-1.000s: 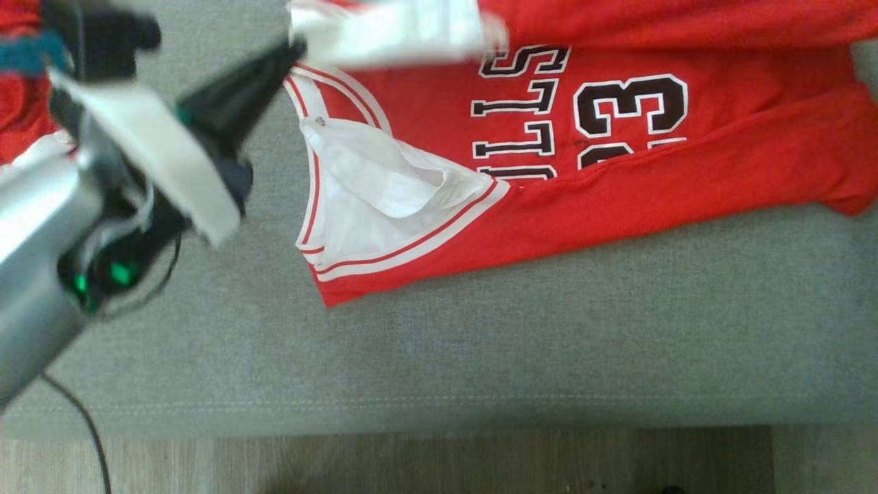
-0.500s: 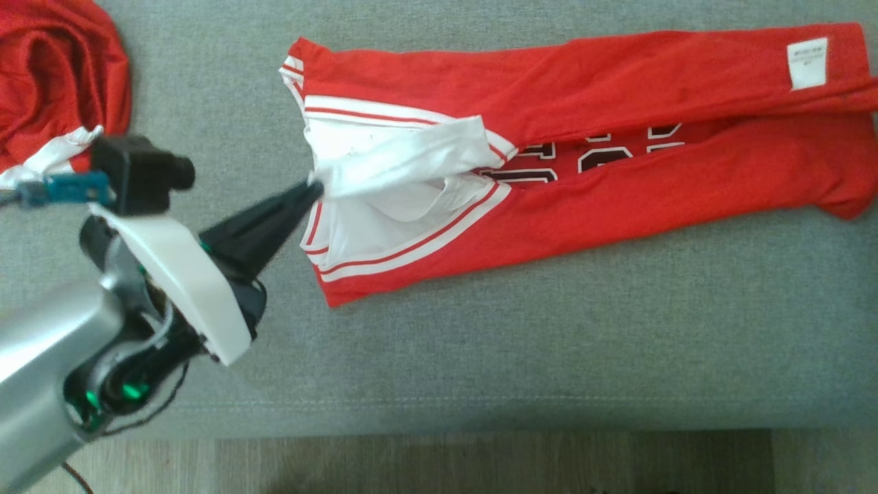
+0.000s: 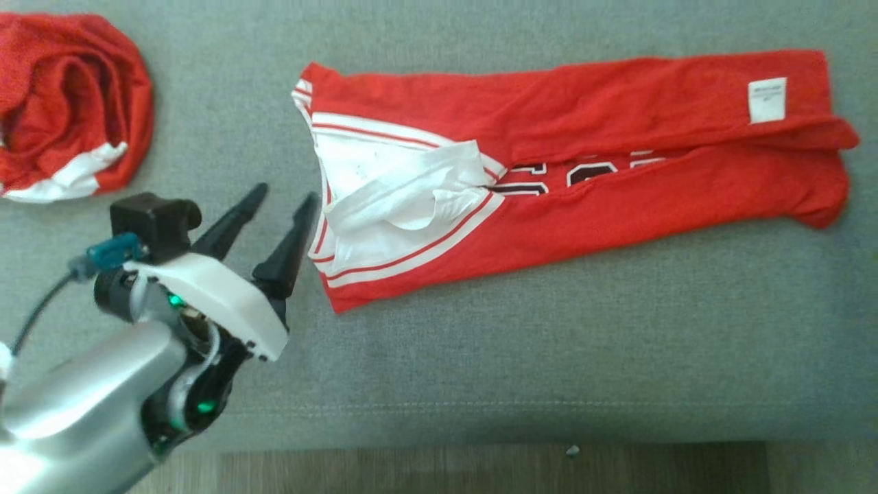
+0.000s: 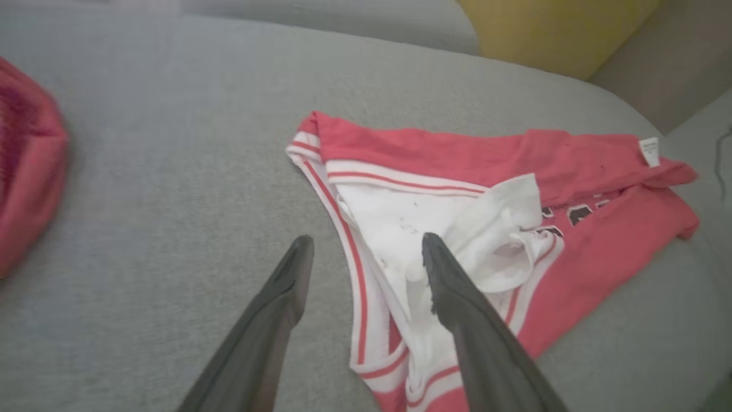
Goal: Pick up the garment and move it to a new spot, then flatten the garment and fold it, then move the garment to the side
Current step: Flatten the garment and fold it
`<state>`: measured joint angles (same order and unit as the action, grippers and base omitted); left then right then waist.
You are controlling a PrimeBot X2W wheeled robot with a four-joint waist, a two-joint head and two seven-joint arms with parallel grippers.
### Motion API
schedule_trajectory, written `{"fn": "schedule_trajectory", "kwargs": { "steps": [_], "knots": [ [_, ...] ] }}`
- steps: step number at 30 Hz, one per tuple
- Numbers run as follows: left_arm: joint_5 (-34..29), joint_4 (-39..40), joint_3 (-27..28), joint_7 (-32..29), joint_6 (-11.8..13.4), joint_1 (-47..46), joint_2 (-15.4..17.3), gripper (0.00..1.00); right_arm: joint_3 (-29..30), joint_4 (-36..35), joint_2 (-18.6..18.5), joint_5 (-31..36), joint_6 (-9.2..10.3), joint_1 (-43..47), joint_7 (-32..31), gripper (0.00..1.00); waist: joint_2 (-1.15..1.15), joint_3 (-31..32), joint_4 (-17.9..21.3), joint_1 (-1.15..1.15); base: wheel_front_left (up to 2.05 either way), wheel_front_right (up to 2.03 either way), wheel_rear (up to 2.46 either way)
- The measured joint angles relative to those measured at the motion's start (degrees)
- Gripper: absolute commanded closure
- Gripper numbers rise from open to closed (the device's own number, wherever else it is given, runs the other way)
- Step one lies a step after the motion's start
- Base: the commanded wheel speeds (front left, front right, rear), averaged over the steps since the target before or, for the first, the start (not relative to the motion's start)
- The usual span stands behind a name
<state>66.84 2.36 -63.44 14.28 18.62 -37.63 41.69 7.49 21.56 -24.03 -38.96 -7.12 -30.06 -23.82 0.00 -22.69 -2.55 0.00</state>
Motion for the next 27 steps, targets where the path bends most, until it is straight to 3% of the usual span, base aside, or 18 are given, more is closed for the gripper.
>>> {"fn": "schedule_trajectory", "kwargs": {
  "steps": [2,3,7,10,16,27],
  "knots": [
    [-4.81,-0.03,4.8,0.01,3.49,2.98,-3.11,0.0,2.3,-1.54,2.13,1.52,0.0,3.52,2.47,0.0,0.0,1.43,-0.09,0.0,0.0,0.0,0.0],
    [-4.81,-0.03,4.8,0.01,3.49,2.98,-3.11,0.0,2.3,-1.54,2.13,1.52,0.0,3.52,2.47,0.0,0.0,1.43,-0.09,0.0,0.0,0.0,0.0],
    [-17.0,2.2,13.66,0.04,8.44,10.85,-10.46,0.0,5.83,-3.58,6.87,4.93,0.0,10.34,4.61,0.0,0.0,4.35,-0.57,0.0,0.0,0.0,0.0],
    [-26.31,3.55,18.61,0.04,10.7,18.12,-14.99,0.0,7.2,-4.09,10.12,6.88,0.0,13.08,4.81,0.0,0.0,6.22,-1.07,0.0,0.0,0.0,0.0],
    [-42.72,3.64,23.77,0.25,9.2,25.96,-22.79,0.0,9.53,-1.35,11.92,9.32,0.0,12.89,4.34,0.0,0.0,8.06,-3.5,0.0,0.0,0.0,0.0],
    [-52.53,-0.3,30.72,0.42,1.87,29.83,-30.63,0.0,12.81,14.44,7.93,21.98,0.0,2.99,0.67,0.0,0.0,7.99,-8.22,0.0,0.0,0.0,0.0]
  ]
}}
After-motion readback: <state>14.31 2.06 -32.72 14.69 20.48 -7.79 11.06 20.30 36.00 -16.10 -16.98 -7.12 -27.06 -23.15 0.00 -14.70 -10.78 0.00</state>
